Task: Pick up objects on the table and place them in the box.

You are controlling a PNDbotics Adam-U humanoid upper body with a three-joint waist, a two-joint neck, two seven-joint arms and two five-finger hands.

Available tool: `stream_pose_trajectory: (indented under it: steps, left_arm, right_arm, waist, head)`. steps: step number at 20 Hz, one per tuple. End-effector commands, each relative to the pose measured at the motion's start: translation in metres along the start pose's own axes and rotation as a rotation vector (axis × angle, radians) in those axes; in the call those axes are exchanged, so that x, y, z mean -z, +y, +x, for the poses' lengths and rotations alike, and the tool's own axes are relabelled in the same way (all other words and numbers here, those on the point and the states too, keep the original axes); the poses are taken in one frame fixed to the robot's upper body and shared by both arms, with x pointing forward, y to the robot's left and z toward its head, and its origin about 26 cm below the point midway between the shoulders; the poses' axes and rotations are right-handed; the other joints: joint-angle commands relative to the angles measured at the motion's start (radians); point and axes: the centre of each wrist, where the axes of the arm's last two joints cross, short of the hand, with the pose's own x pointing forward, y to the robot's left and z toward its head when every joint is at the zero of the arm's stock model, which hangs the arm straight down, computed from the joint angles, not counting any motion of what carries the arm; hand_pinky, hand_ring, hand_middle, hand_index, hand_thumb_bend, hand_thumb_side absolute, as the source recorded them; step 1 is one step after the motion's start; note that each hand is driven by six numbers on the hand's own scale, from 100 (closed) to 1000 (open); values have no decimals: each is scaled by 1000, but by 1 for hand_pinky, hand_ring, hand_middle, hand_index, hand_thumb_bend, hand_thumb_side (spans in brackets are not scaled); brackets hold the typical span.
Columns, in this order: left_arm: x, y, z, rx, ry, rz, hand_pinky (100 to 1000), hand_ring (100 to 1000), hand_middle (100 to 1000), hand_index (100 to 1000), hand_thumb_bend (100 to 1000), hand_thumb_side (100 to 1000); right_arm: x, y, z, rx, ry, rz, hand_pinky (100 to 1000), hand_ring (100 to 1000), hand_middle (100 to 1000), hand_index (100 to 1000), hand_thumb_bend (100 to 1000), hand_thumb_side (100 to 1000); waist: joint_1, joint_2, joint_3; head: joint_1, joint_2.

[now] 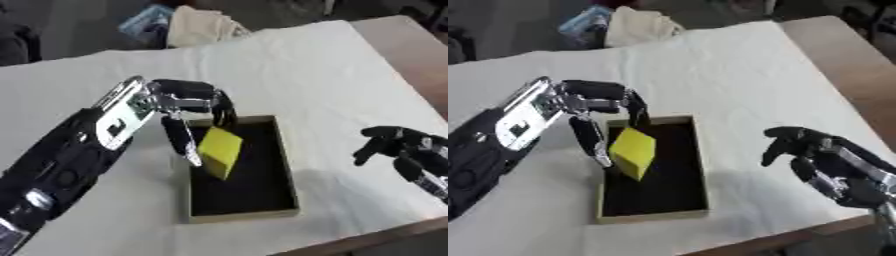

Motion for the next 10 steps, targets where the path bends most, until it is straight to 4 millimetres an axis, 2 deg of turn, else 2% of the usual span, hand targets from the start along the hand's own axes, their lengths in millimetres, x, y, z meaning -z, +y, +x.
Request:
stream_pose_trajectory:
  steps: [1,5,10]
  left_arm:
    - [-8,13,3,22,-5,39,792,672,672,820,942,329]
    - [-21,25,7,-6,-20,114,797,662,667,819,931,354]
    - [-57,48,26,-52,-63,267,797,644,648,809,911,389]
  right_arm:
    - [1,-6,6,-110,-82,117,781,664,633,918,100,652]
    - [0,-5,6,-107,-78,115,780,664,632,918,100,651]
    - [-5,-6,5,-108,-66,111,780,665,633,918,100,649]
  waist:
    - [-10,-20,2]
    - [-12,-24,11]
    - [-14,-29,42]
  head:
    - [-2,-10]
    - [-3,-8]
    - [-9,-4]
